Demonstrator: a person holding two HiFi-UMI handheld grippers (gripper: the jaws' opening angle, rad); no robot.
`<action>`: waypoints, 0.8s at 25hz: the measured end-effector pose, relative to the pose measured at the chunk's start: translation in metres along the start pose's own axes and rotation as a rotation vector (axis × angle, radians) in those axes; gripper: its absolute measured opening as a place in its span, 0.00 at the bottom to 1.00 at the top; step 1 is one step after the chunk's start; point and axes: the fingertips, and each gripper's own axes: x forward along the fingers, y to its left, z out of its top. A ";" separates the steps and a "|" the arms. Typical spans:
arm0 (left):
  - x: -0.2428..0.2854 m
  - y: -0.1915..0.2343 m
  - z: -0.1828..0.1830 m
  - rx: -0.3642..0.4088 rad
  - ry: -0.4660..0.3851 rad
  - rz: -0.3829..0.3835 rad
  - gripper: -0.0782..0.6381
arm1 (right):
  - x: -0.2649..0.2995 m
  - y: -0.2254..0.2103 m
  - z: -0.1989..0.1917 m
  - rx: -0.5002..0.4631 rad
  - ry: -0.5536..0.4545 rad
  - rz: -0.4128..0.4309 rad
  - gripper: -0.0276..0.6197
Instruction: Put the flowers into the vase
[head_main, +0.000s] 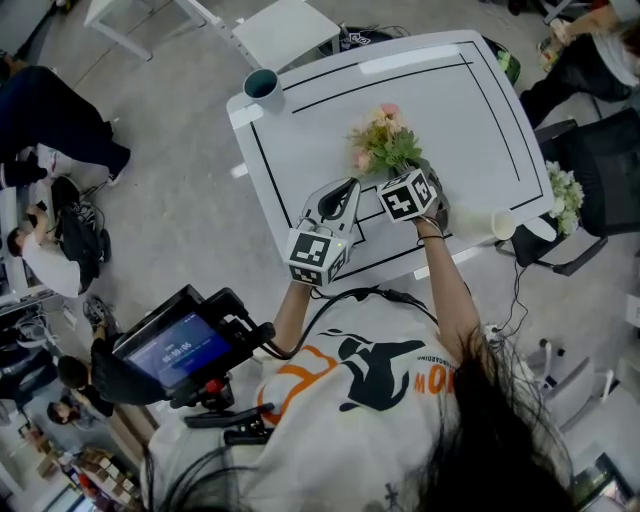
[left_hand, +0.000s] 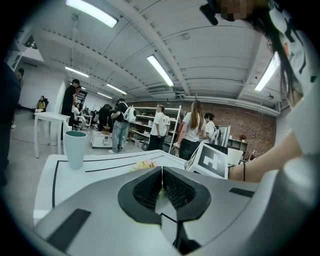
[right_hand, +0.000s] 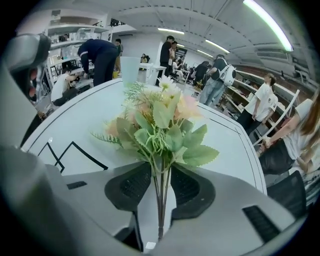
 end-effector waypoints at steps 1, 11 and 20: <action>-0.001 0.001 0.000 -0.003 0.001 0.002 0.13 | 0.001 -0.002 0.001 0.006 0.010 -0.005 0.24; -0.005 0.007 -0.001 -0.012 -0.002 0.024 0.13 | -0.002 -0.008 0.008 0.183 -0.041 0.034 0.15; -0.016 0.000 0.005 -0.003 -0.013 0.039 0.13 | -0.043 -0.010 0.035 0.344 -0.249 0.082 0.13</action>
